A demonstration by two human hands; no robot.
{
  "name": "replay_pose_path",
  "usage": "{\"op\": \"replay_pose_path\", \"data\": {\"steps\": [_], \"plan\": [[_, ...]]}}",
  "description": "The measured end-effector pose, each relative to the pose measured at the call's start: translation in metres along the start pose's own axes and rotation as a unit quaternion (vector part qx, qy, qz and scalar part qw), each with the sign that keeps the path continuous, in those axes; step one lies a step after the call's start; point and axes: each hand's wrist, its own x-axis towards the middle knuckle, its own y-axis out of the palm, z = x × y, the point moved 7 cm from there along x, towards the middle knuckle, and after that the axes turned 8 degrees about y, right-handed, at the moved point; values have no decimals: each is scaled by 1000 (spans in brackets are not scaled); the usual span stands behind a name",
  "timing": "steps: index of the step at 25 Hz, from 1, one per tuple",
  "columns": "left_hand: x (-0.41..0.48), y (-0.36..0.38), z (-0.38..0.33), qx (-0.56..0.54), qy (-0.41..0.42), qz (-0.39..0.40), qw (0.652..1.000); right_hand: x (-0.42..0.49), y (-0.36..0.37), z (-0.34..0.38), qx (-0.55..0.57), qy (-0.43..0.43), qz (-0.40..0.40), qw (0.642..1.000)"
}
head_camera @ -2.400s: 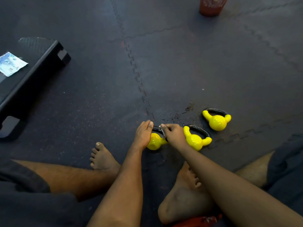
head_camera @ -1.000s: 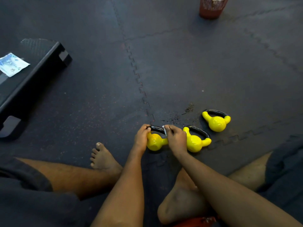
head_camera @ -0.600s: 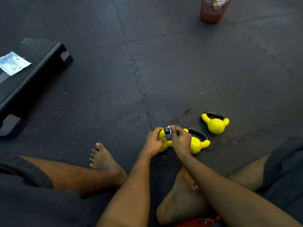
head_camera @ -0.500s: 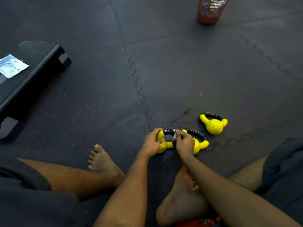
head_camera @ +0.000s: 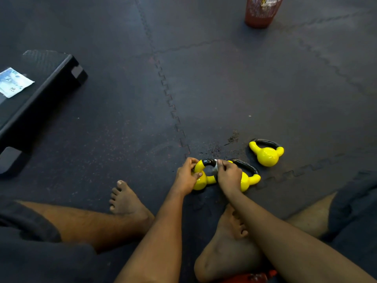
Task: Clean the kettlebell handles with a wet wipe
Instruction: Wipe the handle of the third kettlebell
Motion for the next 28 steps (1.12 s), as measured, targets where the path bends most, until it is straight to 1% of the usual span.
{"op": "replay_pose_path", "data": {"steps": [2, 5, 7, 9, 12, 16, 17, 19, 21, 23, 24, 26, 27, 28], "plan": [[1, -1, -1, 4, 3, 1, 1000, -2, 6, 15, 4, -36, 7, 999], [0, -2, 0, -3, 6, 1, 1000, -15, 14, 31, 55, -119, 37, 991], [-1, -4, 3, -26, 10, -3, 1000, -24, 20, 29, 48, -177, 53, 982], [-2, -5, 4, -46, 17, -8, 999, -30, 21, 23, 29, -209, 52, 976], [0, -5, 3, -43, 19, -5, 999, -21, 18, 31, 27, -187, 58, 980], [2, -2, 5, -29, 22, 4, 999, 15, 23, 46, -100, -123, 91, 983], [3, -2, 6, -28, 21, 3, 999, 17, 23, 45, -104, -115, 91, 984], [2, -3, 6, -31, 14, 4, 999, 6, 22, 43, -52, -127, 77, 988], [2, -2, 6, -35, 16, 4, 999, -15, 20, 38, 15, -160, 66, 985], [1, -3, 6, -37, 17, -4, 999, -16, 19, 40, 15, -175, 76, 981], [0, -3, 5, -35, 19, -8, 999, -8, 23, 44, -21, -161, 96, 982], [1, -2, 6, -31, 29, -5, 999, 15, 36, 49, -151, -98, 135, 974], [1, -1, 6, -32, 30, -1, 999, 24, 40, 48, -195, -67, 151, 967], [-1, -1, 5, -34, 26, 2, 999, 28, 41, 47, -209, -48, 153, 965]]}}
